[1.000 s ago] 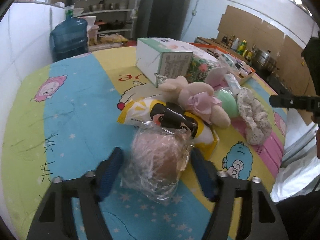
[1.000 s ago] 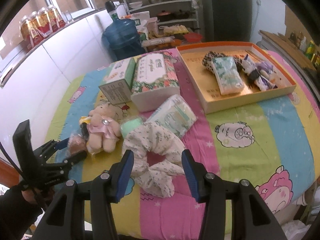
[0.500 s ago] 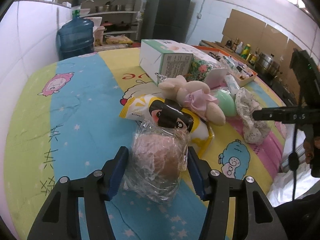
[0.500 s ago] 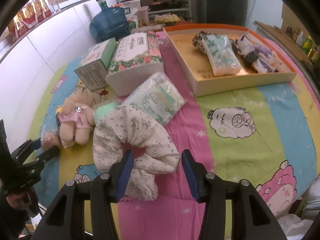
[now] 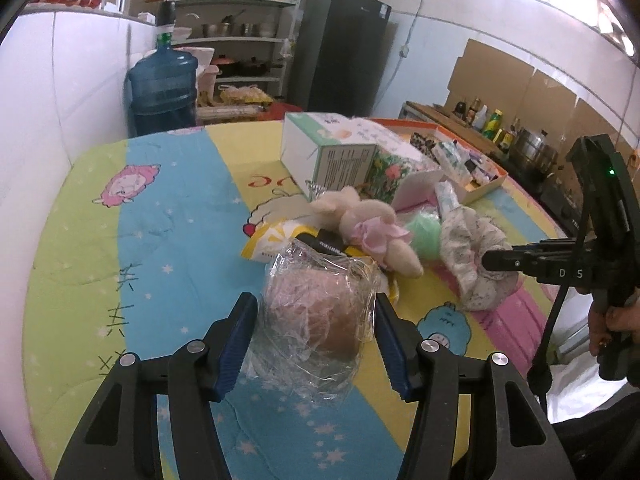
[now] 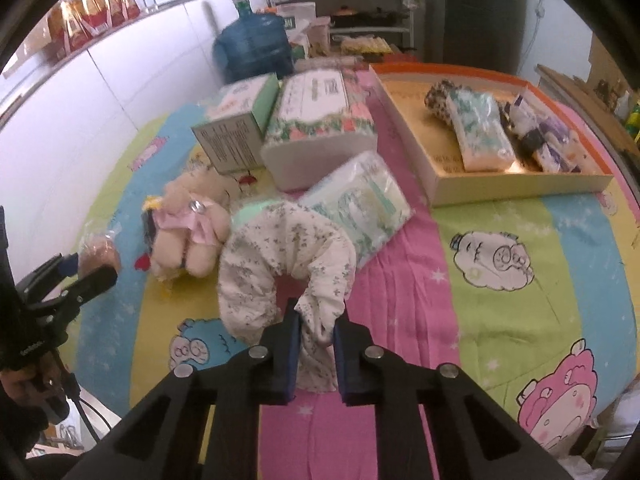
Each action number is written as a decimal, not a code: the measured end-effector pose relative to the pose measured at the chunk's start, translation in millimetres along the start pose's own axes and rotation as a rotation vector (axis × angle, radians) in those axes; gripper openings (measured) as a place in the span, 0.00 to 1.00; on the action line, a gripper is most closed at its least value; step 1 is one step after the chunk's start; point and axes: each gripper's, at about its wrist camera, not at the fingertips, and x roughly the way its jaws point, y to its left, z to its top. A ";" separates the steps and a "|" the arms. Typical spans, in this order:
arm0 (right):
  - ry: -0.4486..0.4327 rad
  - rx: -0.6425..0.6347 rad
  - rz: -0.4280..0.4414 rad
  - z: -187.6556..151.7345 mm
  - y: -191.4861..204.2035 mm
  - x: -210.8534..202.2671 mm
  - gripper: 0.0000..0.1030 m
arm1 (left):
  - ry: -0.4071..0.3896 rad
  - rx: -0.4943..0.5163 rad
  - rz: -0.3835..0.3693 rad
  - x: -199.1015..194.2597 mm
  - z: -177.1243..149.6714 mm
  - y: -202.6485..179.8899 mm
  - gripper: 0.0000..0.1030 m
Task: Organize soft objects
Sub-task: 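Carry the wrapped bread with the left tool while the right tool carries the scrunchie over the box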
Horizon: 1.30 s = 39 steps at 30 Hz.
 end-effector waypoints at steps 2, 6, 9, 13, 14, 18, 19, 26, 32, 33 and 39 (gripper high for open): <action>-0.022 0.006 0.006 1.9 -0.8 -7.8 0.15 | -0.008 0.000 -0.002 -2.9 2.8 -1.9 0.58; -0.063 0.017 0.009 7.7 -4.8 -23.7 0.15 | -0.032 0.021 0.005 -10.5 9.2 -9.3 0.58; -0.090 0.029 0.007 10.5 -8.7 -35.3 0.15 | -0.051 0.027 0.002 -15.2 15.8 -17.5 0.58; -0.128 0.037 -0.005 12.9 -14.8 -51.1 0.15 | -0.071 0.031 -0.008 -18.5 25.8 -28.9 0.58; -0.139 0.039 -0.010 13.1 -16.5 -55.2 0.15 | -0.075 0.034 -0.013 -18.7 28.7 -31.7 0.58; -0.173 0.055 -0.025 17.2 -27.2 -68.2 0.15 | -0.090 0.054 -0.028 -19.8 37.9 -45.7 0.58; -0.178 0.059 -0.028 18.5 -29.9 -70.1 0.15 | -0.094 0.061 -0.031 -19.5 40.8 -49.8 0.58; -0.218 0.087 -0.067 20.8 -49.6 -87.2 0.15 | -0.111 0.084 -0.068 -14.1 60.9 -79.2 0.58; -0.239 0.127 -0.094 22.0 -72.6 -98.1 0.15 | -0.112 0.101 -0.075 -5.4 79.8 -105.0 0.58; -0.240 0.132 -0.096 22.1 -76.0 -99.2 0.15 | -0.112 0.101 -0.077 -3.8 83.0 -108.5 0.58; -0.256 0.159 -0.115 29.9 -100.4 -106.7 0.15 | -0.120 0.085 -0.070 6.8 100.4 -126.8 0.58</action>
